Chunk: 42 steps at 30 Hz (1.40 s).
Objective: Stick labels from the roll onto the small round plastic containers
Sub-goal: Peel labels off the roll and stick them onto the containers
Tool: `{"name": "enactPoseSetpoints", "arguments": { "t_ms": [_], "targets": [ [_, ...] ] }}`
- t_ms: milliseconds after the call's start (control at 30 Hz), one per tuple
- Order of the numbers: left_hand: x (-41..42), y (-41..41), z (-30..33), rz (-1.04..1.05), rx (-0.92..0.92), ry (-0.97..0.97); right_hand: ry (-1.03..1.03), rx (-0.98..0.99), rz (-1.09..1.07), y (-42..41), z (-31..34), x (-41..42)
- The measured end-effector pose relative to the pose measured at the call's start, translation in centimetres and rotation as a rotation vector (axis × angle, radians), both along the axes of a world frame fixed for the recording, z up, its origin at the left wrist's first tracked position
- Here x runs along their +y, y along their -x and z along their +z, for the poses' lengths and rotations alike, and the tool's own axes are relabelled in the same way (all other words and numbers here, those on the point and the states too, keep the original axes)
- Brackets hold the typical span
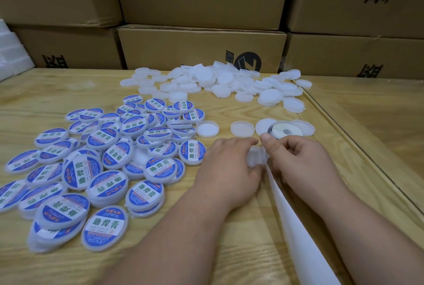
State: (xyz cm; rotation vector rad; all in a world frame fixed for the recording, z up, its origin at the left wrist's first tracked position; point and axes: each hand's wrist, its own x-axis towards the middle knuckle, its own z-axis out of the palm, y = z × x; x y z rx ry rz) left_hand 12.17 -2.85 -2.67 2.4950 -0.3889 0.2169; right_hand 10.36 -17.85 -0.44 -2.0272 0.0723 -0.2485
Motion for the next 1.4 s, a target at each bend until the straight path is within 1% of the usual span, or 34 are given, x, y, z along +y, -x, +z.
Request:
{"name": "enactPoseSetpoints", "arguments": {
  "t_ms": [100,167,233,333,433,467,533,600,700,767,800,867,933,1133,1400],
  "targets": [
    [0.0,0.0,-0.1,0.027,0.002,0.055,0.015,0.018,-0.019,0.1,0.3,0.1],
    [0.0,0.0,-0.1,0.056,-0.008,0.157,0.023,0.003,-0.047,0.1,0.4,0.0],
    [0.0,0.1,0.1,0.095,-0.013,0.344,-0.017,0.008,-0.076,0.0,0.5,-0.2],
    [0.3,-0.1,0.4,0.108,-0.006,0.713,-0.156,0.055,-0.070,-0.2,0.4,-0.2],
    [0.5,-0.4,0.7,0.080,0.123,1.028,-0.170,0.061,-0.039,-0.3,0.3,-0.2],
    [0.5,-0.4,0.8,0.099,0.178,1.091,-0.170,0.056,-0.030,-0.2,0.3,-0.3],
    [0.8,-0.7,1.1,0.180,0.264,1.136,-0.170,0.057,-0.021,-0.2,0.3,-0.3],
    [1.1,-0.9,1.2,0.246,0.295,1.127,-0.164,0.065,-0.017,-0.2,0.2,-0.3],
    [1.0,-1.0,0.8,0.229,0.233,1.006,-0.155,0.067,-0.007,-0.2,0.1,-0.3],
    [0.5,-0.7,0.6,0.138,0.207,0.951,-0.133,0.074,-0.001,-0.1,0.2,-0.2],
    [0.3,-0.7,0.5,0.097,0.203,0.891,-0.130,0.077,0.000,-0.1,0.2,-0.2],
    [-0.1,-0.4,0.4,0.005,0.178,0.706,-0.155,0.070,0.000,-0.1,0.2,-0.2],
    [-0.3,-0.1,0.4,-0.077,0.153,0.585,-0.173,0.069,-0.001,-0.2,0.3,-0.2],
    [-0.3,0.2,0.5,-0.144,0.149,0.523,-0.155,0.091,-0.018,-0.3,0.3,-0.3],
    [-0.4,0.4,0.5,-0.159,0.110,0.481,-0.122,0.078,-0.009,-0.4,0.1,-0.4]
  ]
}}
